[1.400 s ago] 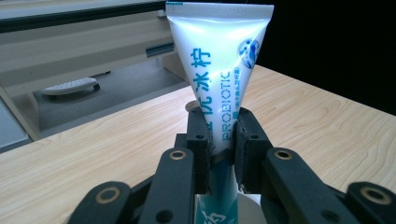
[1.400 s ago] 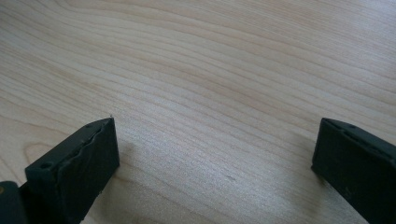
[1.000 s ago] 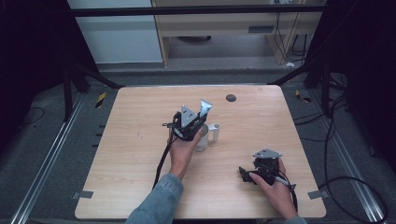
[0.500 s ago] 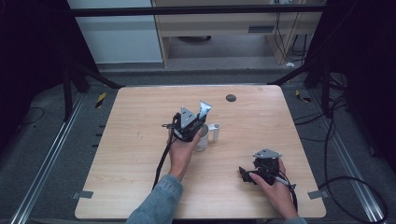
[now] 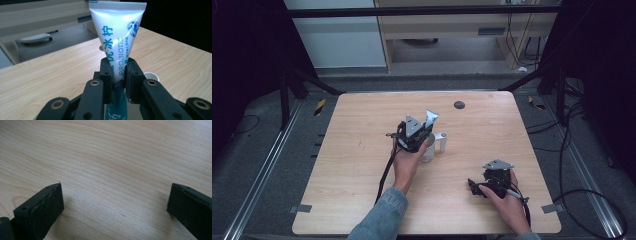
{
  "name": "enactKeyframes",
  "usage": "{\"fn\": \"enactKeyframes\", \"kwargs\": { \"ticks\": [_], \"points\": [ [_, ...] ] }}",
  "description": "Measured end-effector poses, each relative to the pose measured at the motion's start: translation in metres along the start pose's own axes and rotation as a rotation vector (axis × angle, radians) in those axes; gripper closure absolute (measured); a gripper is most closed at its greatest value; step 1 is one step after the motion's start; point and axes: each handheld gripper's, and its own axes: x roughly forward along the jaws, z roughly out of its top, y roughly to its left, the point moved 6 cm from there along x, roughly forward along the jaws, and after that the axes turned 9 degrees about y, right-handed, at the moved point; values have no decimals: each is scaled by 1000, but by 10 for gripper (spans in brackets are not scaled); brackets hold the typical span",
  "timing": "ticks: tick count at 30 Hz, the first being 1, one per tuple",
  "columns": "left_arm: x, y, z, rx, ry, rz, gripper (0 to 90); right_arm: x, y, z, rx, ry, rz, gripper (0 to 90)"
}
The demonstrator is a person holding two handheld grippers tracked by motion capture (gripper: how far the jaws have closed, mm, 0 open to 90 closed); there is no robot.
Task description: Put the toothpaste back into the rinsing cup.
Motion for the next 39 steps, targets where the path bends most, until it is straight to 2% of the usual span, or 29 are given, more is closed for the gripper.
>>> {"fn": "enactKeyframes", "kwargs": {
  "ticks": [9,20,39],
  "points": [
    [1,0,0,-2,2,2,775,0,0,0,1,0,0,7],
    [5,-1,5,-2,35,-1,770,0,0,0,0,0,0,7],
    [3,-3,2,5,42,14,743,0,0,0,-1,0,0,7]
  ]
}}
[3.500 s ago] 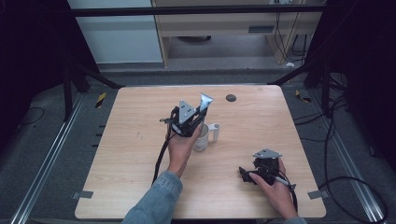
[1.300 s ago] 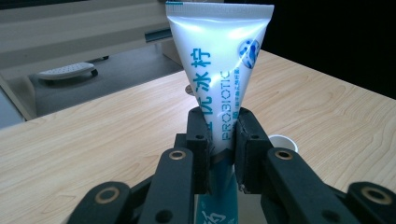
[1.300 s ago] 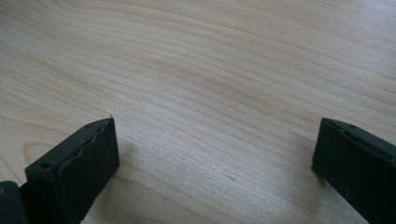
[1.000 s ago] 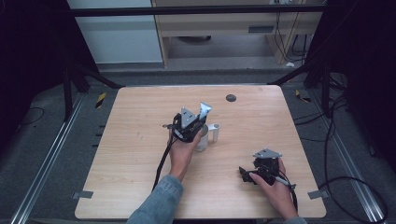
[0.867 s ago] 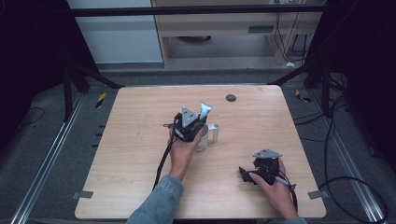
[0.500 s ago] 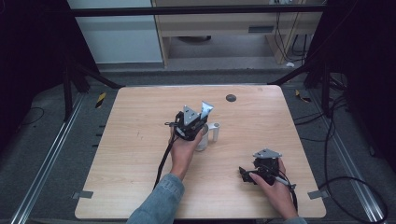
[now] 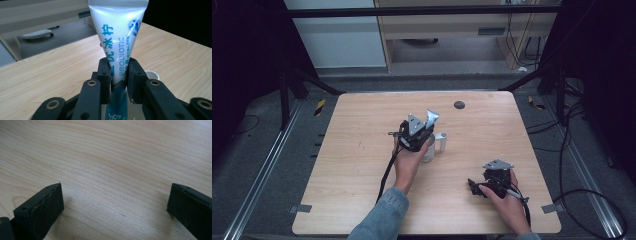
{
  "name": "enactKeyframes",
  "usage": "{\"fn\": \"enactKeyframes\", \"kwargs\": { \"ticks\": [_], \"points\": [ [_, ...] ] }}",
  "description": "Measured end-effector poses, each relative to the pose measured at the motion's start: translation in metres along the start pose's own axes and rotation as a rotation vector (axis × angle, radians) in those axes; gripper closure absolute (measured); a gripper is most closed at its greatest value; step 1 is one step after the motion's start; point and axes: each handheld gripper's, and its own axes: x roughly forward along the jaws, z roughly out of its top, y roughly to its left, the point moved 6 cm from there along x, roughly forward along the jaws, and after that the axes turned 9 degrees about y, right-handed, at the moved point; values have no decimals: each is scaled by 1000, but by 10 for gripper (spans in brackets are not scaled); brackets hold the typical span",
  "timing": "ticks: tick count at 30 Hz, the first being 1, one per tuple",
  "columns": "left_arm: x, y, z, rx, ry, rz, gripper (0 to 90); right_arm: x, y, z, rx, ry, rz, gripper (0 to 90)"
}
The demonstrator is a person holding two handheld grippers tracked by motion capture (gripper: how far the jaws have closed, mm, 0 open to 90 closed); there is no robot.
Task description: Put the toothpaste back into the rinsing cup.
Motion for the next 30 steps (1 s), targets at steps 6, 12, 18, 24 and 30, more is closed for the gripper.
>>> {"fn": "enactKeyframes", "kwargs": {
  "ticks": [6,12,18,24,30],
  "points": [
    [-1,0,0,-4,-2,1,717,0,0,0,0,0,0,7],
    [-3,1,-2,-7,-6,8,659,0,0,0,1,0,0,7],
    [-4,-1,-3,2,-5,6,641,0,0,0,1,0,1,7],
    [-4,-2,-3,9,-1,4,618,0,0,0,1,0,1,7],
    [-5,-2,-4,14,9,4,519,0,0,0,1,0,0,7]
  ]
}}
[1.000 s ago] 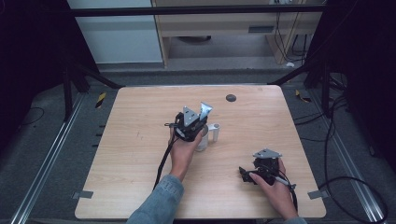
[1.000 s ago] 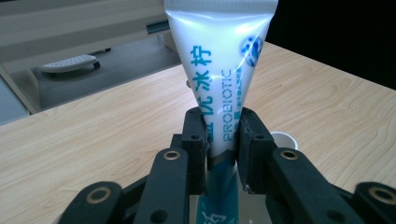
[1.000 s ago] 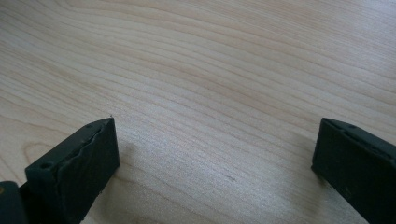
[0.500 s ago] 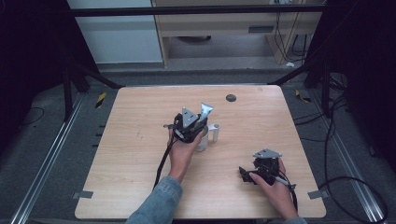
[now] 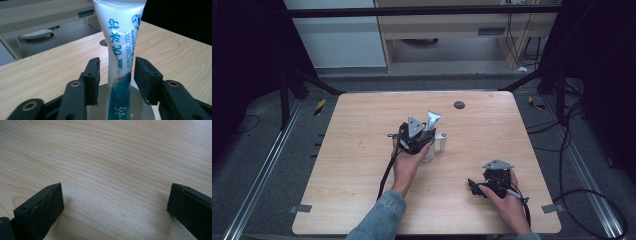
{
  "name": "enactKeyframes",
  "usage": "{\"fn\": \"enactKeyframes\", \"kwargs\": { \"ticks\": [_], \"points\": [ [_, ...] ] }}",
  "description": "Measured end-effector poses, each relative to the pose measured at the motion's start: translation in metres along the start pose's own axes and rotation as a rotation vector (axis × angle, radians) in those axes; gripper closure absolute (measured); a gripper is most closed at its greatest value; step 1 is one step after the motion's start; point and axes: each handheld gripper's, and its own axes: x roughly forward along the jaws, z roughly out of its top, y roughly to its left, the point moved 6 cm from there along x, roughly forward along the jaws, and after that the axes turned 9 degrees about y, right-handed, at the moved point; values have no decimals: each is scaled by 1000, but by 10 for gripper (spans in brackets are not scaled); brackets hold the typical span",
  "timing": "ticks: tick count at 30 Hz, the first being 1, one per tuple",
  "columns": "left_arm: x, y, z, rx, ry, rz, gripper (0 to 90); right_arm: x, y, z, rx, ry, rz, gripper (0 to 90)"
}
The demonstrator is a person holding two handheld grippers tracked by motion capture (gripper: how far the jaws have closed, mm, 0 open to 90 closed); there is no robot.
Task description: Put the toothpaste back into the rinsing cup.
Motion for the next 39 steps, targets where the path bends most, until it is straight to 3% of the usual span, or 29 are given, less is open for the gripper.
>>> {"fn": "enactKeyframes", "kwargs": {
  "ticks": [16,26,33,39],
  "points": [
    [-12,-11,-4,49,75,-60,126,0,0,0,-1,0,-1,6],
    [-27,-14,-1,60,96,-110,51,0,0,0,-1,0,0,6],
    [-35,-20,-4,113,144,-133,33,0,0,0,0,0,-1,6],
    [-46,-16,-8,105,161,-150,35,0,0,0,0,0,0,6]
  ]
}}
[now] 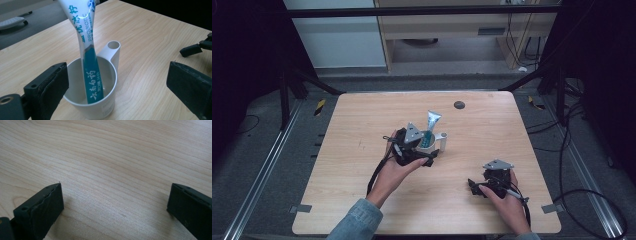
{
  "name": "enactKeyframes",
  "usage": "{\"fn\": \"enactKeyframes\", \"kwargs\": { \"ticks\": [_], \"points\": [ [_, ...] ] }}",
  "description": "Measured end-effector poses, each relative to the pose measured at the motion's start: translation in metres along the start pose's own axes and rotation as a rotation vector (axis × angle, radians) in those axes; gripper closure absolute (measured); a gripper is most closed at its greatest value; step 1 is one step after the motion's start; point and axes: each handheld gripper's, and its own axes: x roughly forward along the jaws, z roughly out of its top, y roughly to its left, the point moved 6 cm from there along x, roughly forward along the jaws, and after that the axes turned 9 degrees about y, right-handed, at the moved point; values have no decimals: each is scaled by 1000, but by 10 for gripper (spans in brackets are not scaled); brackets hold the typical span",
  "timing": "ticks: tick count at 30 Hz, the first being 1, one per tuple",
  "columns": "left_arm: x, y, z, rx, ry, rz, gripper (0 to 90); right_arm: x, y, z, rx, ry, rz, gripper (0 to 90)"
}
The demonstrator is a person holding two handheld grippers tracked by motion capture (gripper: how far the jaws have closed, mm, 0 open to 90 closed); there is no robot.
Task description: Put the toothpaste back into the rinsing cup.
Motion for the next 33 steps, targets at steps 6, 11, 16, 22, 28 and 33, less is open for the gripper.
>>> {"fn": "enactKeyframes", "kwargs": {
  "ticks": [6,11,16,22,28,33],
  "points": [
    [-8,5,-10,8,32,-2,37,0,0,0,0,0,-1,6],
    [-16,12,-25,32,66,15,43,0,0,0,0,0,0,6],
    [-22,25,-44,20,92,32,45,0,0,0,-2,-1,1,6],
    [-28,47,-68,9,131,78,44,0,0,0,1,0,0,6],
    [-30,62,-85,-2,167,99,41,0,0,0,1,0,0,7],
    [-32,73,-102,-22,197,112,39,0,0,0,0,0,0,6]
  ]
}}
